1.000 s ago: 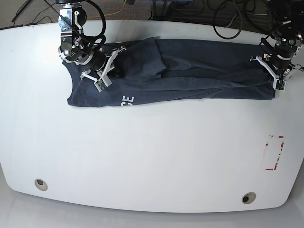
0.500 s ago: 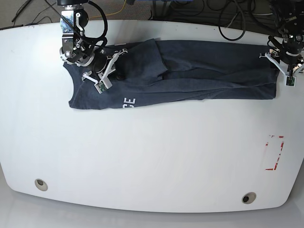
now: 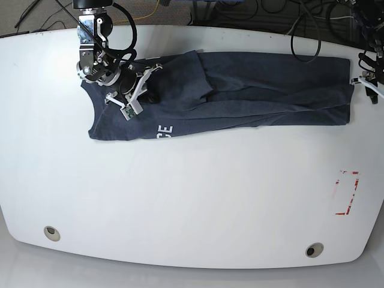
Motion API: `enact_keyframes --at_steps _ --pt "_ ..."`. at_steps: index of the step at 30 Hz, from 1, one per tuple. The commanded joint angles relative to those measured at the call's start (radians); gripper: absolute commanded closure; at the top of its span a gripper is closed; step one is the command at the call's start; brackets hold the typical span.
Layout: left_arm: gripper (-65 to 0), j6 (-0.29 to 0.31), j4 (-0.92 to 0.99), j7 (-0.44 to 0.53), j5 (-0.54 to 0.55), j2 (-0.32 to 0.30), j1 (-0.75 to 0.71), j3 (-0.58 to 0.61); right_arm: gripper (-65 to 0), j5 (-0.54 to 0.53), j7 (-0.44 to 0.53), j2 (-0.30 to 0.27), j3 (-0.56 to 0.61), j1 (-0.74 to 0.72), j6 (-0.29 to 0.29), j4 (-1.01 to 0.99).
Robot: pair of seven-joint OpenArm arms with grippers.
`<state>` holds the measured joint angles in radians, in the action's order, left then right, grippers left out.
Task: Layout the t-shirt on the table in an organized manner, then fold the t-shirt properly
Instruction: 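Open the left gripper and reposition it at the shirt's folded end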
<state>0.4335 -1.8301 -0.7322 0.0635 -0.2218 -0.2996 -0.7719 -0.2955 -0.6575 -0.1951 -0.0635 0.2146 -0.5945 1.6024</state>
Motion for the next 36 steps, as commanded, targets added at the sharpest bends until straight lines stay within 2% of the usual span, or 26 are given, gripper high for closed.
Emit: enact_keyframes --at_steps 1,9,12,17,26,29,31,34,36 --pt "-26.5 -0.006 -0.015 0.007 -0.006 -0.014 -0.005 0.015 0.0 0.037 -0.044 -0.005 0.001 -0.001 0.015 -0.001" --pt "-26.6 -0.006 -0.013 0.001 -0.008 -0.011 0.004 0.128 0.0 0.037 -0.044 -0.005 0.003 -0.001 0.015 -0.001" --pt "-26.6 -0.011 -0.013 -0.048 -0.012 -0.011 0.027 0.150 0.0 0.035 -0.044 -0.004 0.003 -0.001 0.015 -0.001" --pt "-26.6 -0.012 -0.013 -0.152 -0.012 -0.011 0.076 0.148 0.0 0.035 -0.044 -0.004 0.003 -0.001 0.015 -0.001" --pt "-27.8 -0.006 -0.015 -0.162 -0.004 -0.011 0.102 0.114 0.0 0.035 -0.043 -0.005 0.003 0.004 0.014 0.002" --pt "-37.1 -0.003 -0.016 -0.162 0.017 -0.011 0.102 0.113 0.0 0.035 -0.041 -0.005 0.003 0.004 0.014 0.002" --pt "-48.1 0.001 -0.015 -0.162 0.051 -0.012 0.102 0.111 0.0 0.034 -0.041 -0.005 0.003 0.004 0.014 0.002" --pt "-61.0 0.001 -0.015 -0.162 0.097 -0.014 0.102 0.108 0.0 0.034 -0.041 -0.005 0.003 0.004 0.014 0.002" --pt "-65.0 0.001 -0.015 -0.162 0.120 -0.015 0.101 0.093 0.0 0.034 -0.041 -0.005 0.003 0.004 0.012 0.002"
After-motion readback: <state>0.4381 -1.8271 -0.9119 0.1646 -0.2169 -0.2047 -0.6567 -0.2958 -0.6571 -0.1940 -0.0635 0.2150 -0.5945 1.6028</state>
